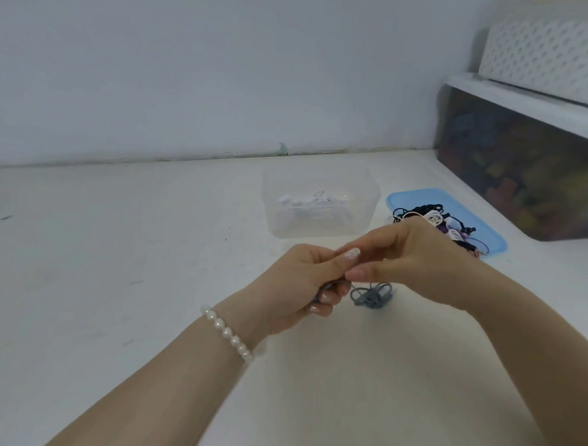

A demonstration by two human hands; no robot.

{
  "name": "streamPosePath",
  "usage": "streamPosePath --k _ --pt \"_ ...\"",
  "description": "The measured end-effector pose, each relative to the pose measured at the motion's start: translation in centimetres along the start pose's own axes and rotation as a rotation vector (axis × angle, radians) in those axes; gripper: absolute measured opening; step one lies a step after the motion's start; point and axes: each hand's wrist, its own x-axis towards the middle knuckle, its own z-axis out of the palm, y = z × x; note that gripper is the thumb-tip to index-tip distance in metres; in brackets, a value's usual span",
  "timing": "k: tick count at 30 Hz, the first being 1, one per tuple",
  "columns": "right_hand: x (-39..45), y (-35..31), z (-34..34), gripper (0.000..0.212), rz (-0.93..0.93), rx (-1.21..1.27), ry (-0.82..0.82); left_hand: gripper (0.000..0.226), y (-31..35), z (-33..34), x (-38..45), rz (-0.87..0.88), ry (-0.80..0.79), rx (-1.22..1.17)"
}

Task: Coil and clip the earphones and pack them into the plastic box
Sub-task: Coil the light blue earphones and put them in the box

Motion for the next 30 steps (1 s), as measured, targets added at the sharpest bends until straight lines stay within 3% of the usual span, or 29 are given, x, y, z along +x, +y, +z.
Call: streamPosePath --k 5,8,15,18,23,30 --pt "0.1 0.2 -0.8 0.019 0.002 0.003 -0.008 0.028 -0.1 0.5 0.0 -0.049 -0.005 -0.163" --pt "0.2 0.4 -1.4 0.005 0.021 -0.018 0.098 0.034 0.0 0.6 0.1 -0.066 0.003 -0.246" --pt "0.4 0.5 -3.1 0.012 0.092 0.504 0.41 0.03 0.5 0.1 -0.1 -0.068 0.006 -0.383" --pt "0.4 0.6 -3.4 0.012 0.075 0.453 0.451 0.019 1.3 -1.2 0.0 0.051 0.119 -0.19" --pt "0.7 1.2 -2.2 0.01 0.069 -0.054 0.36 0.01 1.9 -5.3 0.2 0.197 0.541 0.314" --pt "1.3 2.5 -0.2 0.012 0.106 -0.304 0.226 0.011 0.2 -5.5 1.0 0.14 0.507 0.739"
